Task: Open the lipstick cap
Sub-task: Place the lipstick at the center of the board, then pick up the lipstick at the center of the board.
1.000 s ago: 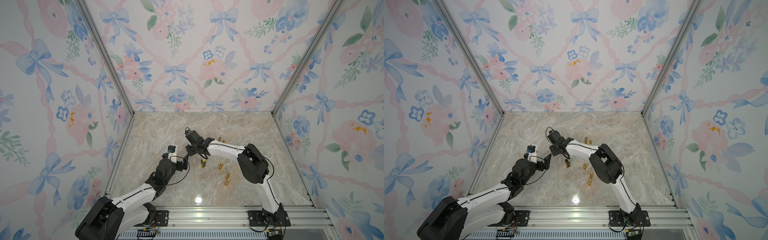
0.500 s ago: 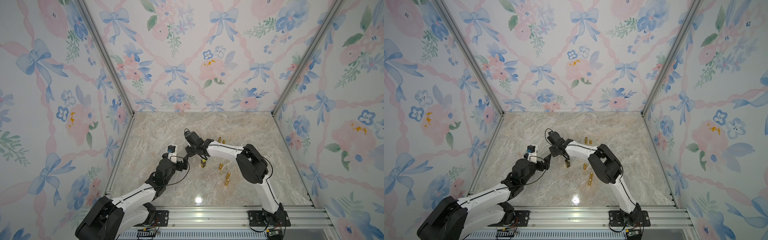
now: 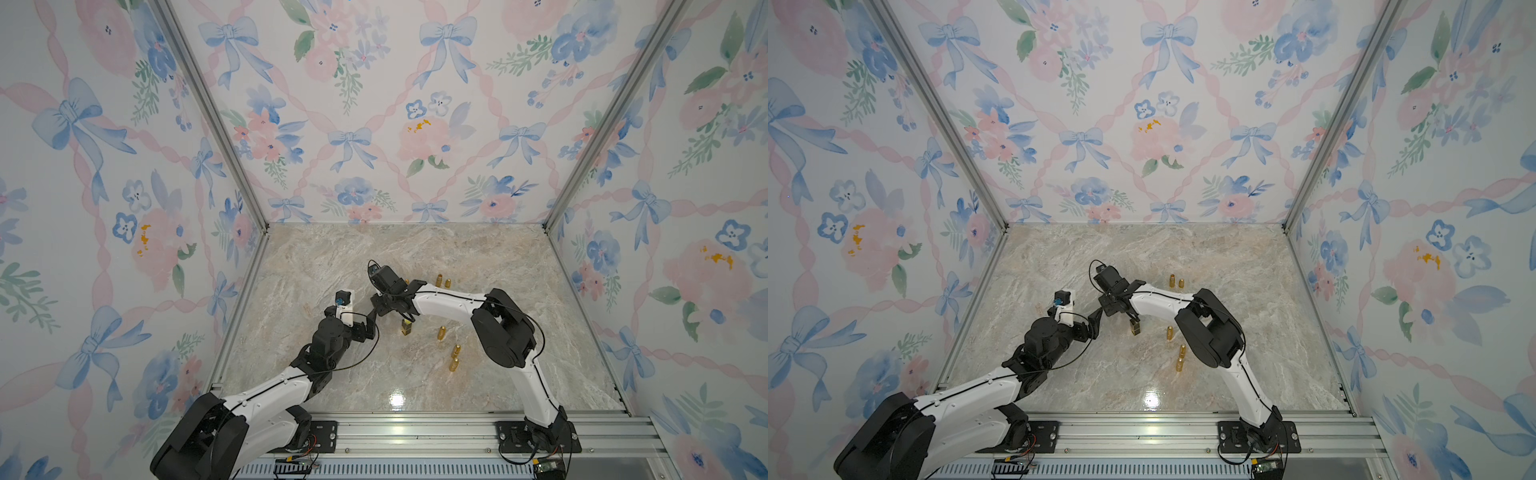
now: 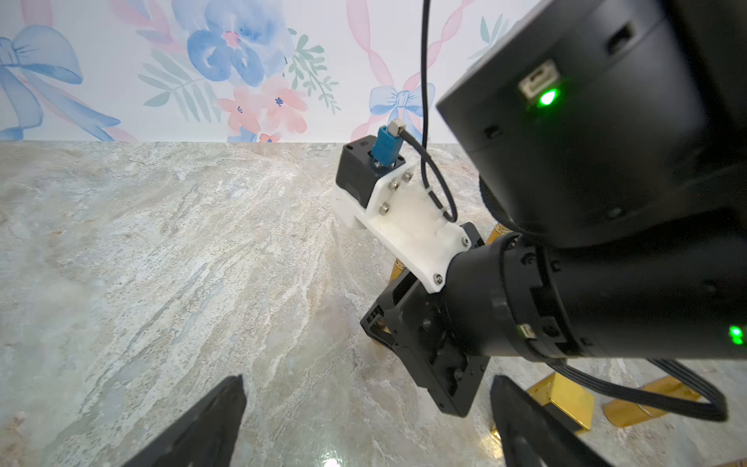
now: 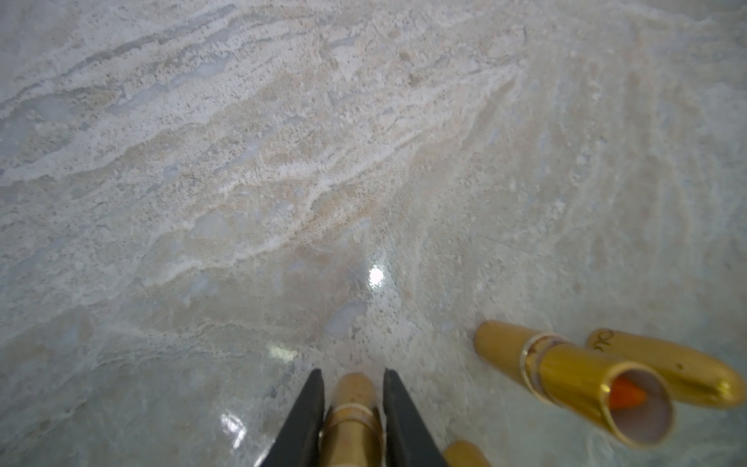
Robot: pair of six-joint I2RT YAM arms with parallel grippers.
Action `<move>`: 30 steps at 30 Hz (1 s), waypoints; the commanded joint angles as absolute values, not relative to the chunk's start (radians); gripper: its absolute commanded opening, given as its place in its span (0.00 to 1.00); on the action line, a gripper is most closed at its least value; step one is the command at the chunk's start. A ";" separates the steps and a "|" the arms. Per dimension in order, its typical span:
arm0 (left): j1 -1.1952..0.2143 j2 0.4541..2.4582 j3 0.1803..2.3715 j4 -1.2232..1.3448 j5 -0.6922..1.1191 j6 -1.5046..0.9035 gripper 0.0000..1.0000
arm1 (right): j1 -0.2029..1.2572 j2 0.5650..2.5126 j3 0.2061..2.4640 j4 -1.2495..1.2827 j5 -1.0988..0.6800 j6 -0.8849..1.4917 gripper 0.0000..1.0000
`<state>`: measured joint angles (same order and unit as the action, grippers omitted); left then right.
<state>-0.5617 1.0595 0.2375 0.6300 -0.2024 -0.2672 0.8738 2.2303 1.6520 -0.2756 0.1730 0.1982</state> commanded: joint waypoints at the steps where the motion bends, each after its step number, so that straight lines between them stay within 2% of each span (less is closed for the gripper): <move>1: -0.555 1.061 0.233 0.629 -0.213 -0.276 0.98 | 0.885 2.241 1.656 -0.282 0.190 0.189 0.32; 13: -0.556 1.029 0.230 0.627 -0.203 -0.262 0.98 | 0.888 2.148 1.703 -0.339 0.183 0.193 0.44; 20: -0.555 0.995 0.242 0.620 -0.120 -0.244 0.98 | 0.868 2.035 1.710 -0.429 0.161 0.238 0.49; 30: -0.576 1.037 0.296 0.613 0.015 -0.252 0.98 | 0.771 1.853 1.671 -0.757 0.139 0.351 0.56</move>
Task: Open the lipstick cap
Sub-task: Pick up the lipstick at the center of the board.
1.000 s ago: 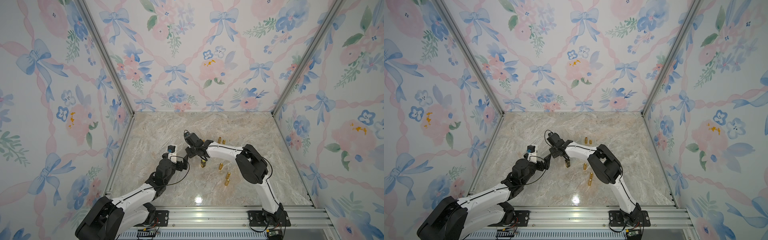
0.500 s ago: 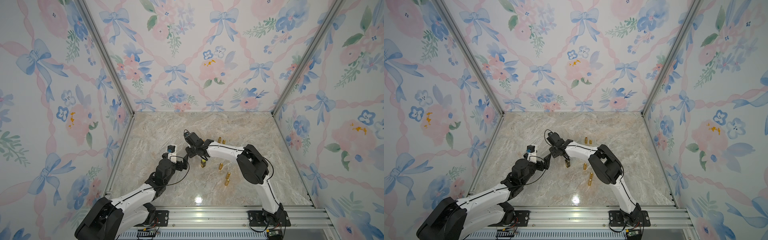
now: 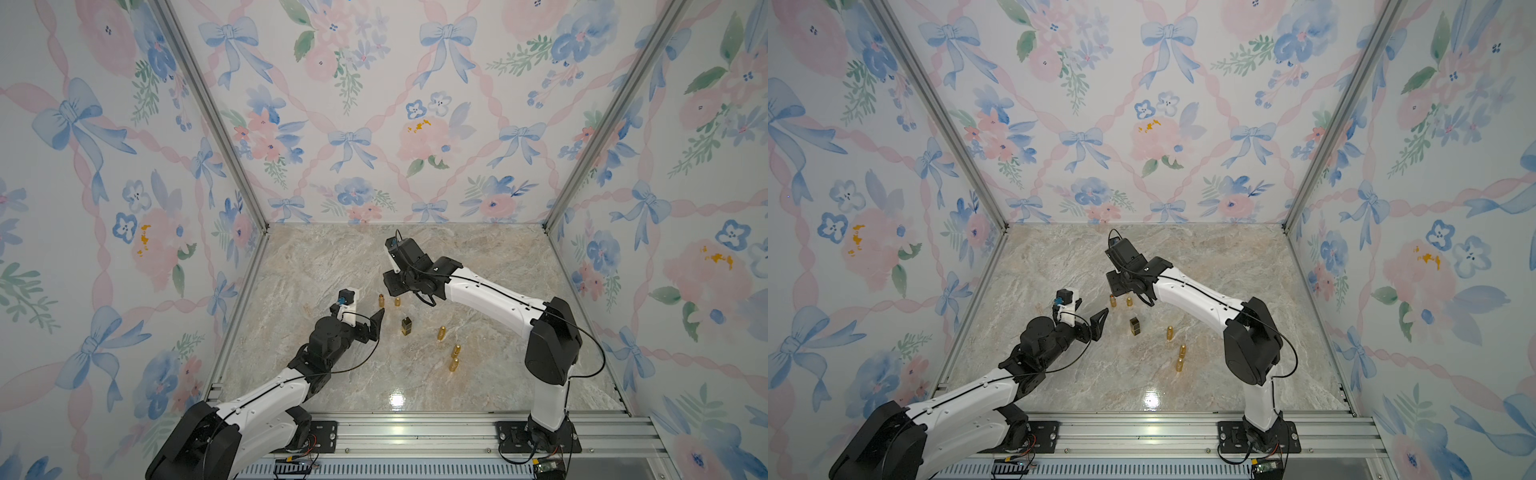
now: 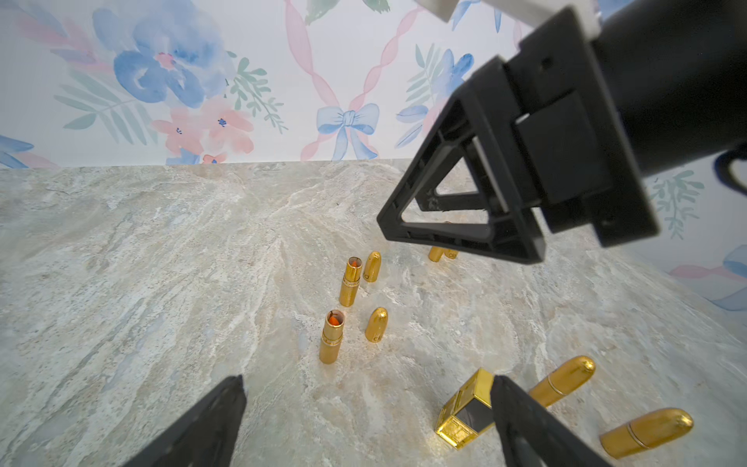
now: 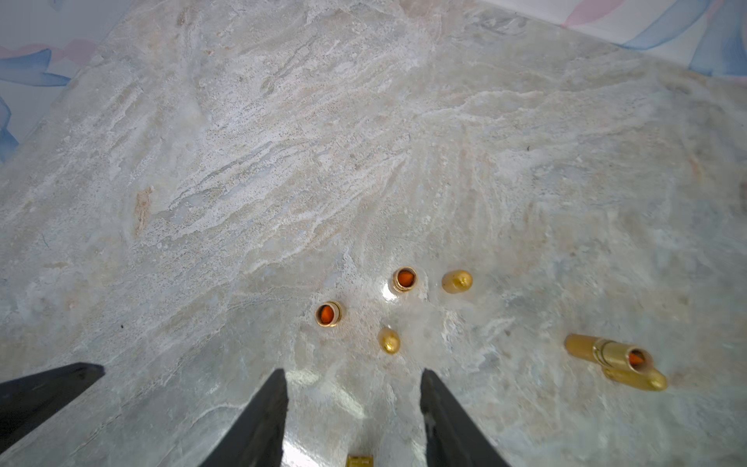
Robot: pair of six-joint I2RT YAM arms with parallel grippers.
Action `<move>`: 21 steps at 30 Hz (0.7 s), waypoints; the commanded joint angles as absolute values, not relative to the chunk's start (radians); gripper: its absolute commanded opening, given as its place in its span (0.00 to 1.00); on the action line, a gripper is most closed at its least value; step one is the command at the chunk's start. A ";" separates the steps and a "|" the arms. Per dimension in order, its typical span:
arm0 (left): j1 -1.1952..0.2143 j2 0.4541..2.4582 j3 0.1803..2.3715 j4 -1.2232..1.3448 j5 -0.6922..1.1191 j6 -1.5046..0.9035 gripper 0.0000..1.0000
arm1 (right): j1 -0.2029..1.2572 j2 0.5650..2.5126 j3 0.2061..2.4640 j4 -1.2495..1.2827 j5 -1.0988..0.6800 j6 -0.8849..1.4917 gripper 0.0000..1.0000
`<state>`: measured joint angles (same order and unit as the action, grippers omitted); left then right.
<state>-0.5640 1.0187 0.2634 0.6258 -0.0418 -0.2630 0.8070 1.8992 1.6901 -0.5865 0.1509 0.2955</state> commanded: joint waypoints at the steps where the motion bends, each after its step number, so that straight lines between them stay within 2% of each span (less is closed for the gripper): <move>1: -0.585 1.045 0.302 0.612 0.019 -0.253 0.98 | 0.759 1.830 1.651 -0.786 0.136 0.362 0.56; 7: -0.656 1.080 0.325 0.593 0.018 -0.251 0.98 | 0.714 1.705 1.503 -0.871 0.125 0.402 0.61; 13: -0.714 1.102 0.339 0.556 0.024 -0.275 0.98 | 0.695 1.660 1.361 -0.872 0.070 0.451 0.66; 21: -0.771 1.106 0.336 0.483 0.035 -0.286 0.98 | 0.710 1.675 1.235 -0.806 0.042 0.517 0.64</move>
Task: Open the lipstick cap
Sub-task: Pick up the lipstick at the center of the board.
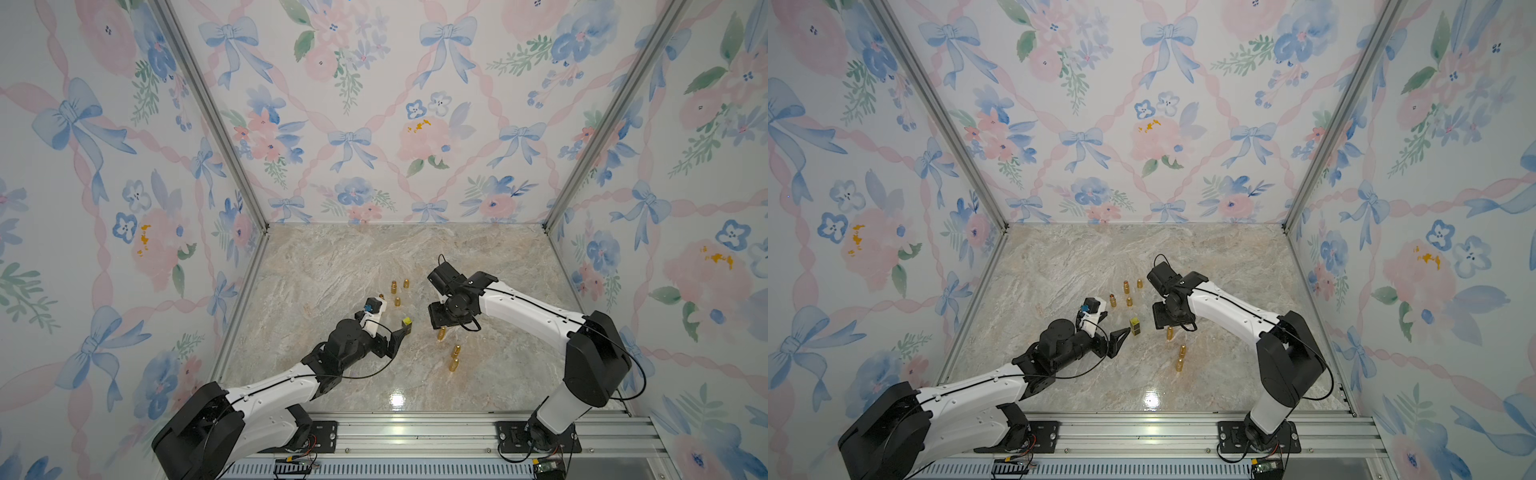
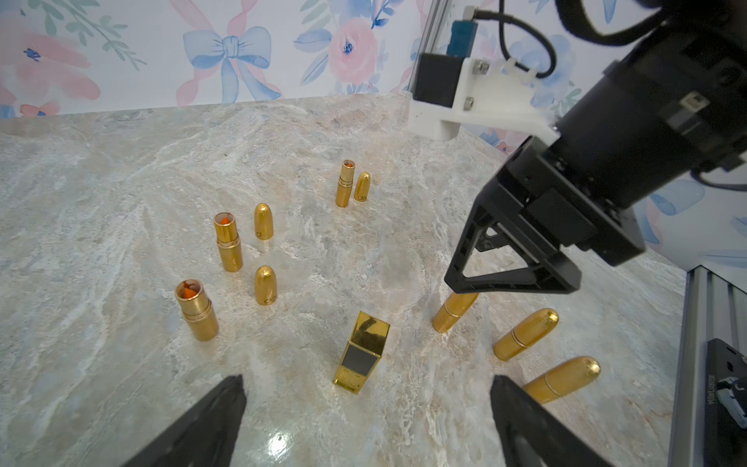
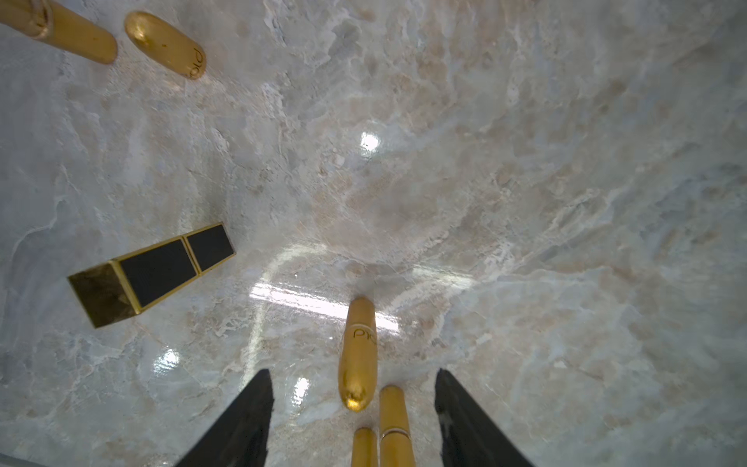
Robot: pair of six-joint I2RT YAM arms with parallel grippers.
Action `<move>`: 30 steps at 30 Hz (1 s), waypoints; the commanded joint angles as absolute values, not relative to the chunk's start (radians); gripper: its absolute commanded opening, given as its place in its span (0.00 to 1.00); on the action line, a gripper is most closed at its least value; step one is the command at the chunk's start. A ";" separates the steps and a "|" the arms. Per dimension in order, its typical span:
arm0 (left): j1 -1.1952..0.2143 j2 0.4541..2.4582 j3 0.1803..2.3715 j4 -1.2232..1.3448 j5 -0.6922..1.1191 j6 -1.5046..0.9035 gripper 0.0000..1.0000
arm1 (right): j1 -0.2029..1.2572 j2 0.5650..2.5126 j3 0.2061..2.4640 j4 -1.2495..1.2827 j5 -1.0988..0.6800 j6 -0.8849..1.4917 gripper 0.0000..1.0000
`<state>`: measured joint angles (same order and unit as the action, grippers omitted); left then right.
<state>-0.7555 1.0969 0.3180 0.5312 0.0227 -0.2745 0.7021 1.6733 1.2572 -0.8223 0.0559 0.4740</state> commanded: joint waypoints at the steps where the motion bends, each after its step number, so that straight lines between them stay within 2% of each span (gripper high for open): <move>1: -0.777 1.108 0.336 0.476 0.034 -0.285 0.98 | 0.713 1.683 1.224 -0.794 0.044 0.519 0.63; 17: -0.831 1.178 0.370 0.438 0.022 -0.261 0.98 | 0.720 1.800 1.195 -0.713 0.066 0.508 0.39; 22: -0.833 1.178 0.368 0.437 0.011 -0.258 0.98 | 0.722 1.823 1.202 -0.738 0.082 0.504 0.34; 30: -0.833 1.172 0.365 0.436 0.006 -0.252 0.98 | 0.735 1.812 1.188 -0.755 0.089 0.512 0.32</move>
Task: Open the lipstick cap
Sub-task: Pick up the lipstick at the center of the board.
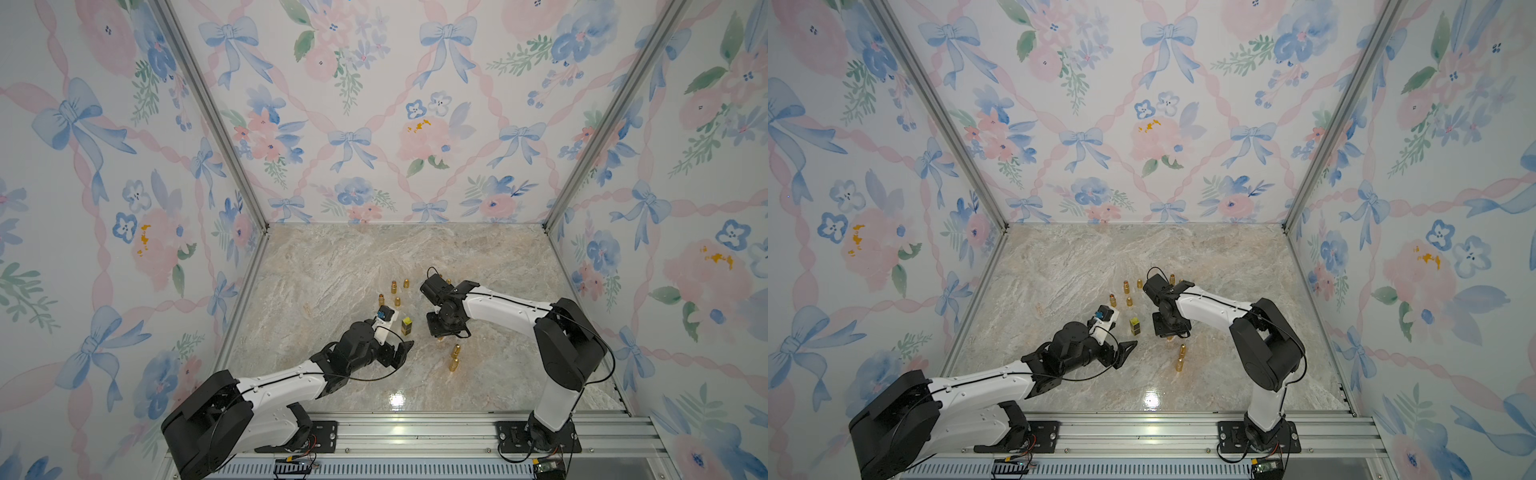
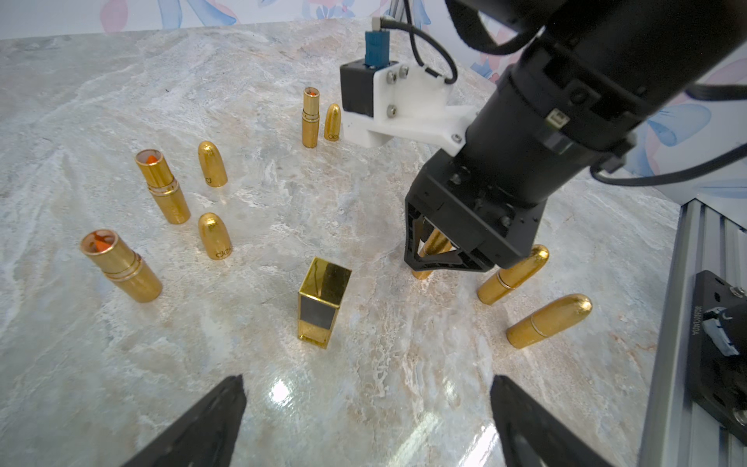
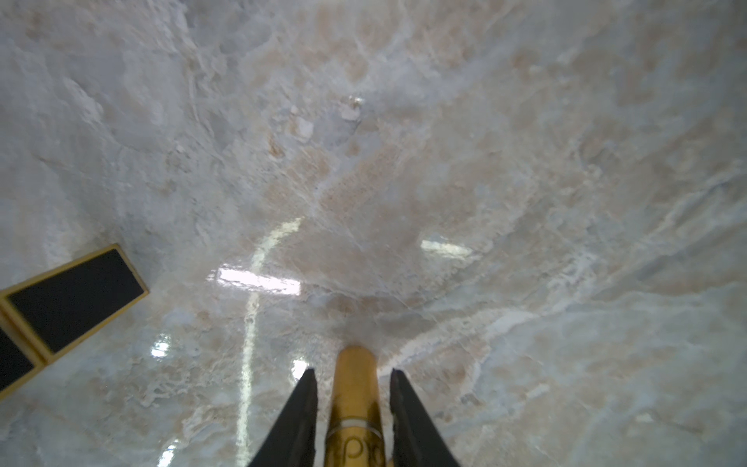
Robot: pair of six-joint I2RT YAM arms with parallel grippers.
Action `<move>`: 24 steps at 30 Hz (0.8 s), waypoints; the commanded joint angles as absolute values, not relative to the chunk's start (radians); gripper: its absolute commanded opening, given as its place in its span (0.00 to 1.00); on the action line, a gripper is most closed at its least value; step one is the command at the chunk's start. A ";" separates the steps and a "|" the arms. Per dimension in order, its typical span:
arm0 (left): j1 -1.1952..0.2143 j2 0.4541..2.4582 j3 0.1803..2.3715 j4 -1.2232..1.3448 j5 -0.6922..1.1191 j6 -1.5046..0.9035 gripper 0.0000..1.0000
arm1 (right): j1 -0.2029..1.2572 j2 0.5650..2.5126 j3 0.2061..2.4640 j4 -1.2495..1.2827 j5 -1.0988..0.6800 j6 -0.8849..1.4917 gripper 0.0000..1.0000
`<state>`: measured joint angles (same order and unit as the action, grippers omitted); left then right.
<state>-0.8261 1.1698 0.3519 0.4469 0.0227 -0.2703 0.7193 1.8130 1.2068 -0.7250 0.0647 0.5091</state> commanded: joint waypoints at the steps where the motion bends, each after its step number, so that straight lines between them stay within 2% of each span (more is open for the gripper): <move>1: -0.833 1.171 0.364 0.435 0.006 -0.252 0.98 | 0.736 1.808 1.181 -0.748 0.089 0.513 0.32; 8: -0.833 1.166 0.357 0.435 0.000 -0.253 0.98 | 0.742 1.809 1.191 -0.769 0.119 0.510 0.30; 17: -0.833 1.168 0.357 0.434 -0.008 -0.249 0.98 | 0.749 1.797 1.196 -0.762 0.118 0.505 0.20; 24: -0.833 1.138 0.357 0.435 -0.037 -0.238 0.98 | 0.745 1.751 1.222 -0.790 0.108 0.475 0.17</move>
<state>-0.8261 1.1641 0.3519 0.4465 -0.0128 -0.2653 0.7406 1.8050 1.1923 -0.7498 0.1051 0.4961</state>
